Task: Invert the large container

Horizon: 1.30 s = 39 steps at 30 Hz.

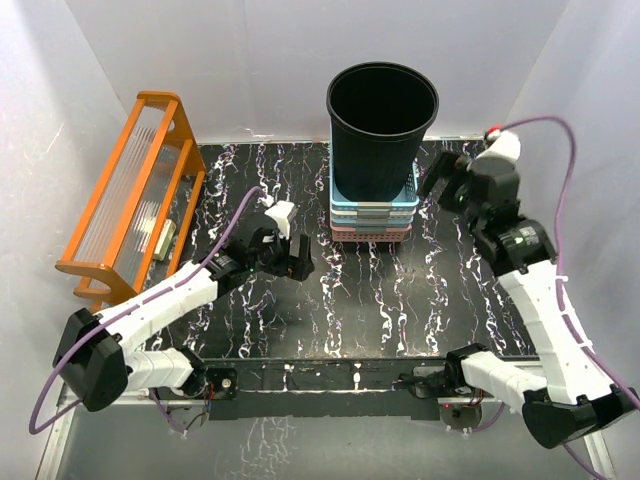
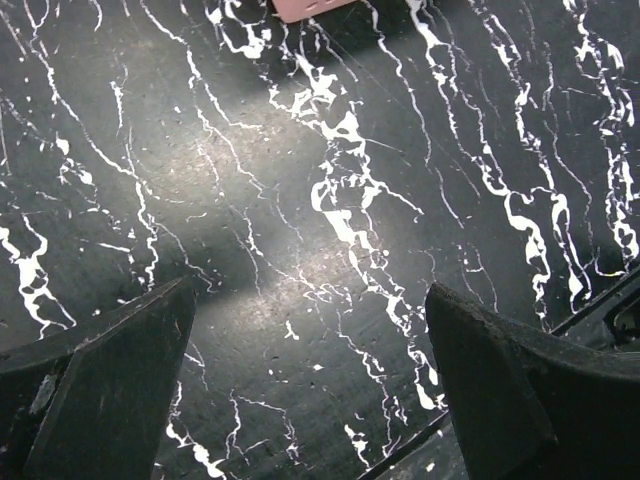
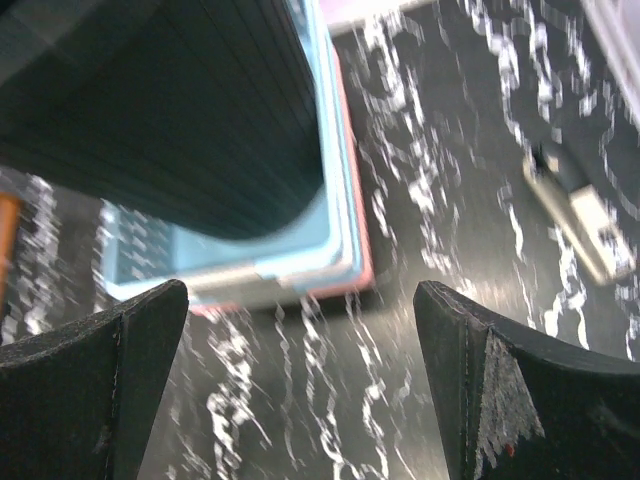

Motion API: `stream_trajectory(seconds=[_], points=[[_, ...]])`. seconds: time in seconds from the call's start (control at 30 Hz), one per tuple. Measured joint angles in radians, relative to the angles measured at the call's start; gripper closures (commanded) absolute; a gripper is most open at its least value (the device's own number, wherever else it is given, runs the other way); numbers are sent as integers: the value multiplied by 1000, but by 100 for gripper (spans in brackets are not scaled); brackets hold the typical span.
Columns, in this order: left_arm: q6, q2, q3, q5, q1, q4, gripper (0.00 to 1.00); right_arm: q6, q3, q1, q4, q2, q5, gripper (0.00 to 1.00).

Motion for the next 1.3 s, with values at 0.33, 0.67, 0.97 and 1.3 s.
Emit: stream_trajectory(seconds=[0.33,0.67,0.97,1.3], points=[[-37,-43,-23,-26,-13,83,1,-31,518,0,-1,158,18,2],[-53,-73,-18,-79,-13,71,1,3,610,0,-21,383,-33,3],[-65,-96,-18,-115,-13,63,1,61,861,-31,-148,588,-60,11],[-69,-110,-19,-116,-13,28,1,87,856,-94,-188,644,-74,36]])
